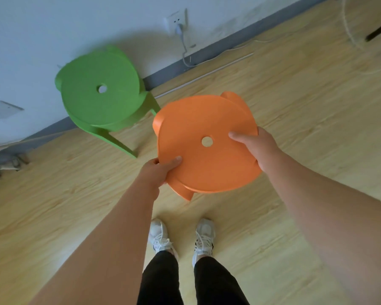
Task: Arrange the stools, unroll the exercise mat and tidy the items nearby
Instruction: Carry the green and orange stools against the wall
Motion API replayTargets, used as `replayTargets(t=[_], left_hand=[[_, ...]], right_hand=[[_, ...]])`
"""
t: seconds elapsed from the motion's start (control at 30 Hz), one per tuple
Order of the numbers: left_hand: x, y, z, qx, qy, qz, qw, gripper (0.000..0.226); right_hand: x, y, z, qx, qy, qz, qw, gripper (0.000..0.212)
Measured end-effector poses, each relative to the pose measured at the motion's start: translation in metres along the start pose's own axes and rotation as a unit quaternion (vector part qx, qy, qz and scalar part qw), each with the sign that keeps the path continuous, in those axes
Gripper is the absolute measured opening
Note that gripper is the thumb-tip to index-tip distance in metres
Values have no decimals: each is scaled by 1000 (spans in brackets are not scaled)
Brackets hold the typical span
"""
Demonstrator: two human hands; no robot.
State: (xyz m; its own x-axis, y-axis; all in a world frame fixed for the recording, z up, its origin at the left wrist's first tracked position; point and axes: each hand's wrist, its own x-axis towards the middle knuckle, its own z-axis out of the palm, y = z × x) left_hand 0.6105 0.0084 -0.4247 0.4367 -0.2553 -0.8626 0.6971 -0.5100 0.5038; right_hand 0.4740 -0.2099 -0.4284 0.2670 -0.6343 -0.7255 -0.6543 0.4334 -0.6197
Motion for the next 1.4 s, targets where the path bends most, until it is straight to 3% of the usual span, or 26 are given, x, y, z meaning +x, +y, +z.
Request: replayTargets(t=[0.43, 0.6, 1.0, 1.27, 1.4], left_hand=[[87, 120, 41, -37, -20, -24, 999, 42], [120, 163, 45, -50, -11, -39, 998, 51], [193, 234, 64, -103, 62, -56, 991, 62], [229, 262, 77, -156, 87, -65, 982, 48], [246, 272, 81, -149, 81, -64, 984, 51]], right_hand=[[103, -115, -2, -2, 20, -7, 1000, 53], [143, -157, 13, -2, 15, -7, 1000, 62], [252, -235, 38, -37, -65, -24, 997, 64], [314, -280, 42, -94, -168, 43, 980, 81], [336, -285, 47, -104, -181, 52, 977, 83]])
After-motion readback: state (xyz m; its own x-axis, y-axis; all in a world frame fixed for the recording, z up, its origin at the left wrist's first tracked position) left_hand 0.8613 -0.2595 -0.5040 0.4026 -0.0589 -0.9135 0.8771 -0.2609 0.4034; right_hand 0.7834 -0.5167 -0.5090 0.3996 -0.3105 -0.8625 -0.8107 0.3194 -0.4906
